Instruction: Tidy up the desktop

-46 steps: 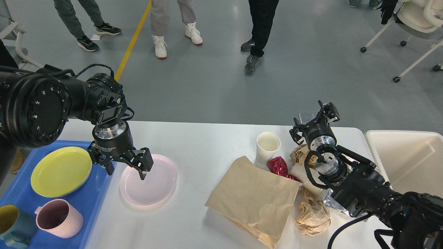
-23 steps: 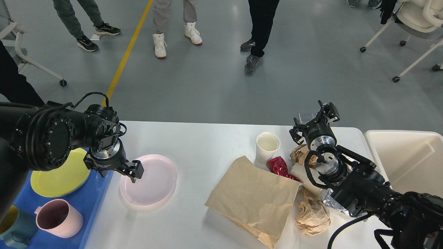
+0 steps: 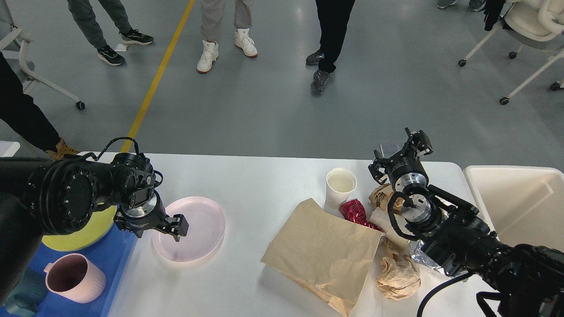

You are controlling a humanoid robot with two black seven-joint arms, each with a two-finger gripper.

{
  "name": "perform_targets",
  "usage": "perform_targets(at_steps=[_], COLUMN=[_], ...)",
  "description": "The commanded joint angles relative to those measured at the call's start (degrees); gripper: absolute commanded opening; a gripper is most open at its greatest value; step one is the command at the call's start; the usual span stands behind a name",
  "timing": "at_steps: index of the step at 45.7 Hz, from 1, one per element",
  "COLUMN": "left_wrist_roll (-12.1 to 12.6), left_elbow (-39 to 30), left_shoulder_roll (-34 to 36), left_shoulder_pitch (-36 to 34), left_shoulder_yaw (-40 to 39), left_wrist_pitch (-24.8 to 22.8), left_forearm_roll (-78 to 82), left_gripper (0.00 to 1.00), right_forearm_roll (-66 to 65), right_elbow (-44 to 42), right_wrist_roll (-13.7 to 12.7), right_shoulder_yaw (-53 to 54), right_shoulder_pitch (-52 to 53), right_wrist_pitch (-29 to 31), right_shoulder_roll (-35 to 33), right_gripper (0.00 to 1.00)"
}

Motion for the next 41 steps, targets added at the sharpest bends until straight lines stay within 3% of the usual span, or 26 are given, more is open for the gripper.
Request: perform_targets(at_steps=[1,12,25,41], left_wrist_roll=[0.6,4.8,4.9,5.0], left_elbow=[0.1,0.1,0.1,-0.1], left_shoulder_roll=[0.1,3.3,4.8,4.6], left_shoulder_pitch=[0.9,2.5,4.0,2.8], left_shoulder_yaw=[-0.4,-0.7,-2.2,-4.1], left_wrist_pitch=[0.1,4.9,7.2,6.5], left_forearm_roll=[-0.7,-3.4,-3.4,-3.4], left_gripper=[0.94,0.94,0.94,0.94], right_forearm_roll=[0.0,0.0,0.0,0.0], right_elbow=[0.0,0.0,0.0,0.0], right_wrist_roll=[0.0,0.0,0.0,0.0], right_shoulder_yaw=[0.0,0.0,0.0,0.0], right_shoulder_pitch=[0.0,0.0,0.0,0.0], right_wrist_pitch=[0.0,0.0,0.0,0.0], right_shoulder_roll=[0.0,0.0,0.0,0.0], right_gripper=[1.00,1.00,1.00,1.00])
